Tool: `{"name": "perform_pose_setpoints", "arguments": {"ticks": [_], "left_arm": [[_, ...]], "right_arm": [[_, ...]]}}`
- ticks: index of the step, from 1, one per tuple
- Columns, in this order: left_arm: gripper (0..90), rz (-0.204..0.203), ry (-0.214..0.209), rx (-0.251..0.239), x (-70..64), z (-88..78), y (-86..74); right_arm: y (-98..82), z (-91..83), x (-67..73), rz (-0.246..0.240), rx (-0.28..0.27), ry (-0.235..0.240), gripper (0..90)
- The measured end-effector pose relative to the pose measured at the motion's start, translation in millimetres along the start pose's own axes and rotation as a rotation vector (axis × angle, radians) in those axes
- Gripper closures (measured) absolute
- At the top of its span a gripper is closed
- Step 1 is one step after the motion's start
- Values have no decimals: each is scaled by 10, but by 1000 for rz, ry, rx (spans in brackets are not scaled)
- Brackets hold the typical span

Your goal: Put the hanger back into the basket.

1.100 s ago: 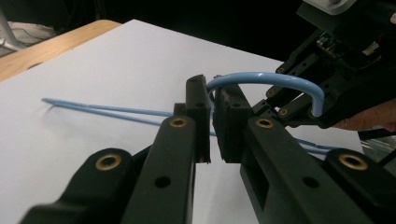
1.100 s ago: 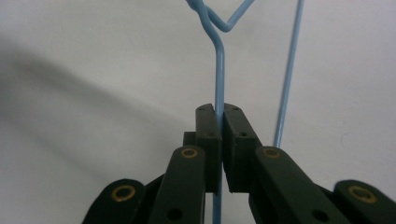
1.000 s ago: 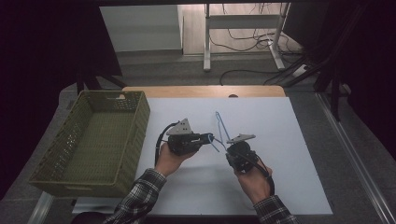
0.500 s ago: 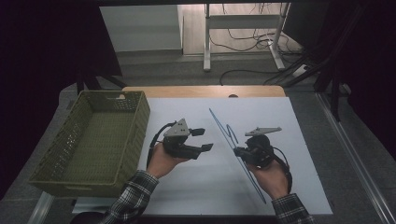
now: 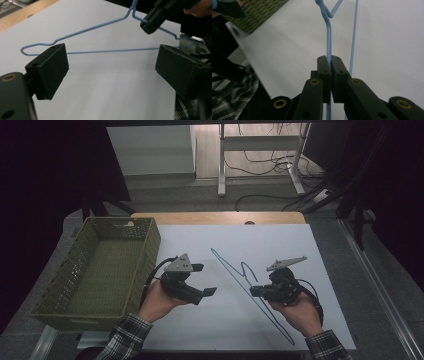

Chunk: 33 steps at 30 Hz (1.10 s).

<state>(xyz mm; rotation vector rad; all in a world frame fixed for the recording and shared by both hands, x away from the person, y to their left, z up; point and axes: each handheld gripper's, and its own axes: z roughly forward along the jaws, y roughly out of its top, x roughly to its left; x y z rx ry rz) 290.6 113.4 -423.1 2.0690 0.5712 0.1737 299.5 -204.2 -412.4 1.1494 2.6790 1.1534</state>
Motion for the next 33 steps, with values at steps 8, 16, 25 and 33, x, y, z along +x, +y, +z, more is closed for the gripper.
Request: {"name": "perform_pose_setpoints", "arguments": {"ticks": [8,16,25,33], "left_arm": [[106,24,-22,59,-67,-108,-175],[190,112,-46,111,-153,-134,-266],[422,196,-71,150,-197,-135,-254],[585,311,-144,230,-262,-74,-204]], "right_arm": [[-7,-8,117,-68,54,110,873],[-4,96,295,-163,107,241,873],[16,157,445,-227,166,334,873],[22,211,520,-283,230,396,873]]}}
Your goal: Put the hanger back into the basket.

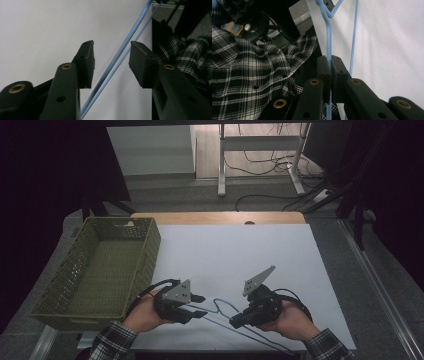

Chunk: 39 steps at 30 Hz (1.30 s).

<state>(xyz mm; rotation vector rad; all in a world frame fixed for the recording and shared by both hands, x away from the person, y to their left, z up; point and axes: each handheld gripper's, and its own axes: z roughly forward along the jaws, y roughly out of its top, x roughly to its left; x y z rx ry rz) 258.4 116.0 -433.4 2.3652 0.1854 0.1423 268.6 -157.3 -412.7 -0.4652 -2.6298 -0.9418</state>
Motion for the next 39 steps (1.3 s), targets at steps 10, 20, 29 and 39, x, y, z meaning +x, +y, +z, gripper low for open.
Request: {"name": "perform_pose_setpoints", "arguments": {"ticks": [10,20,29,39], "left_arm": [[809,78,-110,32,7,57,7],[873,21,-172,20,24,70,1],[875,-92,-172,-35,66,45,25],[875,-215,-129,-118,134,-33,-25]], "right_arm": [[-4,10,-28,-9,12,12,869],[-50,-95,-115,-19,-40,-119,629],[-71,-181,-72,-38,-55,-221,469],[-116,-357,-36,-60,-119,-347,299]]}}
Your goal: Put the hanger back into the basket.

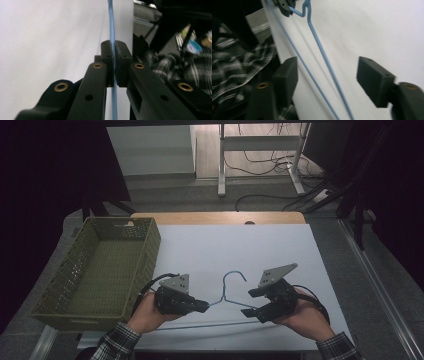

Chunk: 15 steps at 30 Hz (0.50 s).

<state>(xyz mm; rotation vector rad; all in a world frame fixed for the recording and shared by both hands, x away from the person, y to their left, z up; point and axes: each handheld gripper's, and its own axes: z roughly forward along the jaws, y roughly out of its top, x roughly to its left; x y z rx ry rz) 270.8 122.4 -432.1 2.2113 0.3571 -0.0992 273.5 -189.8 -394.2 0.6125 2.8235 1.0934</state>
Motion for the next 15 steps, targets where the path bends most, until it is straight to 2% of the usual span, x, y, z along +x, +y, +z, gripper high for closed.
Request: {"name": "perform_pose_setpoints", "arguments": {"ticks": [1,2,3,4,6,8,9,10,11,12,15], "left_arm": [[874,-25,16,-19,20,-29,1],[874,-25,16,-19,20,-29,1],[874,-46,27,-32,27,-45,4],[874,-56,34,-46,33,-62,6],[875,-86,52,-67,49,-104,15],[874,-114,78,-94,60,-151,26],[874,-129,112,-108,64,-207,42],[874,-129,112,-108,64,-207,42],[874,-141,138,-126,75,-266,58],[874,-141,138,-126,75,-266,58],[874,-162,180,-140,78,-352,88]], "right_arm": [[-3,-44,6,1,-12,-34,231],[-3,-44,6,1,-12,-34,231],[-6,-63,5,-4,-21,-56,208],[-17,-100,3,-4,-27,-102,163],[-37,-134,-9,9,-38,-148,139],[-50,-151,-18,18,-48,-156,137],[-79,-183,-29,35,-73,-170,129],[-79,-183,-29,35,-73,-170,129],[-107,-206,-34,47,-91,-187,129],[-107,-206,-34,47,-91,-187,129],[-151,-218,-44,59,-111,-197,128]]}}
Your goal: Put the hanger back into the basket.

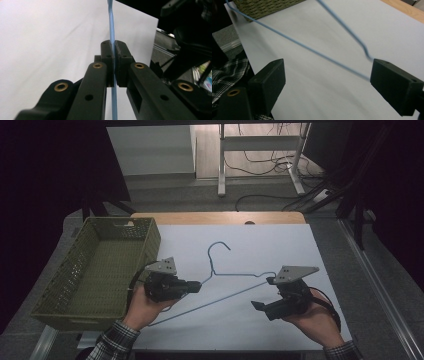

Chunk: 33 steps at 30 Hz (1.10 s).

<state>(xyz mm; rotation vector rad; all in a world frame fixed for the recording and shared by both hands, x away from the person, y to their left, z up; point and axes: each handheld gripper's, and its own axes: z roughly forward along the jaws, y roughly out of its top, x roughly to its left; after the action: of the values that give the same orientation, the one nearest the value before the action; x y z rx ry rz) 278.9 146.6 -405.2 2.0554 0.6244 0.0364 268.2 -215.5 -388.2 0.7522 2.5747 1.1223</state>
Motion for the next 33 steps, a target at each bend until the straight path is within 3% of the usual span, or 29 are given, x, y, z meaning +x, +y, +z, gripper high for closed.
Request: {"name": "perform_pose_setpoints", "arguments": {"ticks": [6,8,10,12,17,24,26,28,33], "left_arm": [[874,-60,62,-54,67,-216,87],[874,-91,94,-78,116,-358,122],[874,-97,102,-80,128,-394,130],[874,-126,151,-100,180,-547,140],[874,-162,201,-123,263,-729,115],[874,-213,305,-145,396,-1077,30],[874,-220,336,-156,459,-1231,-23],[875,-220,346,-155,473,-1268,-34],[874,-220,429,-141,558,-1515,-134]], "right_arm": [[-94,49,-21,35,-11,-12,122],[-141,96,-14,49,-12,-7,120],[-158,116,-12,51,-14,-4,120],[-202,178,-1,62,-13,6,120],[-231,238,20,66,-8,11,119],[-265,267,30,88,-15,29,119],[-280,273,25,91,-20,30,118],[-290,274,22,96,-18,31,118],[-362,295,-10,113,-11,27,117]]}}
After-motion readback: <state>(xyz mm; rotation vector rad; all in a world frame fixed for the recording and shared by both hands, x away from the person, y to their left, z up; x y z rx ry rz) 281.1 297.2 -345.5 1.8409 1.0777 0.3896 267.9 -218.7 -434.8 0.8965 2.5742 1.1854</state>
